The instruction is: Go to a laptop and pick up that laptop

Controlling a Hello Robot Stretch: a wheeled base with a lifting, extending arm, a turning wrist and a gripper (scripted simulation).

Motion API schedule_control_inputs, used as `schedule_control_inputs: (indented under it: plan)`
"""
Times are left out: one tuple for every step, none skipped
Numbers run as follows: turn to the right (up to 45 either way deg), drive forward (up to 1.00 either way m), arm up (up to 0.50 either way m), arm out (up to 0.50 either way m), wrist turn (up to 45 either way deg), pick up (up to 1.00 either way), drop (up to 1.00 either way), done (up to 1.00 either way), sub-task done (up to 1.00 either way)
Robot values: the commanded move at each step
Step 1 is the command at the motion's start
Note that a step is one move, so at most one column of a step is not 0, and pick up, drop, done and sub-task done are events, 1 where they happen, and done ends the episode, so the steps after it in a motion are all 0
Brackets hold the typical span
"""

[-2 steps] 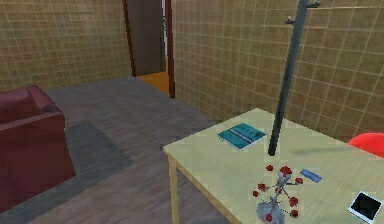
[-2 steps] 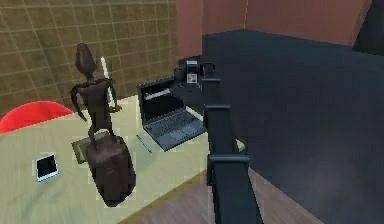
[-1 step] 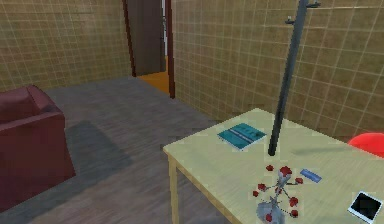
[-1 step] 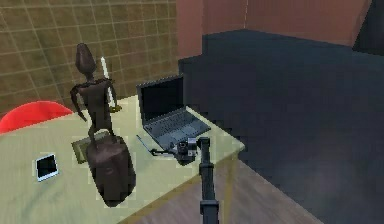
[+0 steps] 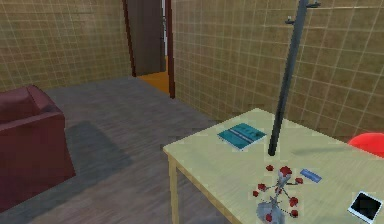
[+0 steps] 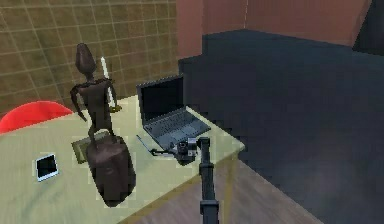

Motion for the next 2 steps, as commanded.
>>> schedule_control_inputs:
  plan:
    - [0.0,0.00,0.10,0.00,0.0,0.00,0.00,0.00,0.00]
    - [0.0,0.00,0.00,0.00,0.0,0.00,0.00,1.00,0.00]
